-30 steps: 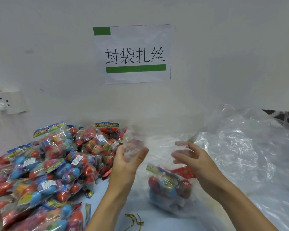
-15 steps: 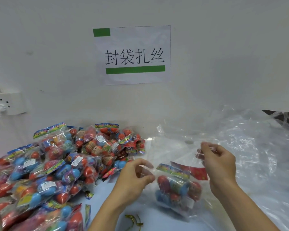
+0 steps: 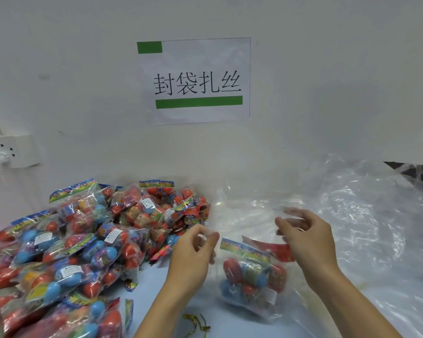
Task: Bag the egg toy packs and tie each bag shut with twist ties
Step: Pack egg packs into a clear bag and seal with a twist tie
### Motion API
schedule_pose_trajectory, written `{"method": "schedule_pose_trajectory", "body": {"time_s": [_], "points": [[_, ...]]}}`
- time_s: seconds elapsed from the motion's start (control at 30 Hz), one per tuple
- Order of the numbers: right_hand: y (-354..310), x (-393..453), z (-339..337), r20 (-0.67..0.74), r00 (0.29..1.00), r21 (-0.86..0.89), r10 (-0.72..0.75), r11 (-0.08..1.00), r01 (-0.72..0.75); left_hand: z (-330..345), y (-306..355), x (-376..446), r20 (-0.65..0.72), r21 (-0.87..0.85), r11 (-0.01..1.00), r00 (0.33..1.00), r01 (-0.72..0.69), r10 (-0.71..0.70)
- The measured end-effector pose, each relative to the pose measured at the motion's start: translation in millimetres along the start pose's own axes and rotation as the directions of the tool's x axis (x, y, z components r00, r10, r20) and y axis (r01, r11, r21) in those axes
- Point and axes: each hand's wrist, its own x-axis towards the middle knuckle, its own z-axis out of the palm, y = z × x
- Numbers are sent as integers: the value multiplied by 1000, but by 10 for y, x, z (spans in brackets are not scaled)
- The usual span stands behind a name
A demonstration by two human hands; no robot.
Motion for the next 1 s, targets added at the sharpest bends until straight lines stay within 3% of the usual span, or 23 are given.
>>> {"method": "schedule_pose_trajectory", "body": {"time_s": [0.17, 0.23, 0.3, 0.37, 0.4, 0.47, 0.53, 0.63, 0.73, 0.9, 1.0], "points": [[-31, -38, 38, -104, 989, 29, -110, 993, 113, 28, -16, 11, -67, -58, 996, 995, 67, -71], [-63, -120, 95, -154, 948, -26, -277, 961, 277, 58, -2, 3, -56, -68, 995, 996, 68, -72], [-116, -208, 153, -112, 860, -124, -497, 866, 485, 101, 10, -8, -30, -90, 993, 996, 77, -80], [-149, -271, 199, 55, 780, -151, -623, 767, 624, 143, 18, -10, 15, -177, 976, 992, 127, -126], [-148, -300, 222, 190, 761, -148, -620, 749, 646, 152, 28, -7, 41, -251, 953, 985, 170, -165], [-80, -340, 259, 471, 727, -214, -499, 735, 643, 139, 56, -2, 86, -397, 880, 965, 261, -248], [42, -341, 264, 626, 698, -362, -346, 664, 654, 104, 74, 8, 81, -446, 843, 951, 301, -297], [142, -297, 222, 637, 735, -496, -233, 606, 622, 24, 25, 42, -128, -300, 932, 960, 201, -249], [169, -261, 183, 588, 784, -573, -200, 581, 578, -134, -30, 90, -380, 23, 996, 922, 89, -74], [164, -267, 192, 586, 781, -556, -216, 594, 582, -330, -95, 95, -628, 390, 892, 774, 228, 77], [152, -272, 198, 586, 780, -536, -221, 616, 577, -410, -91, 65, -657, 526, 793, 739, 306, 150]]}}
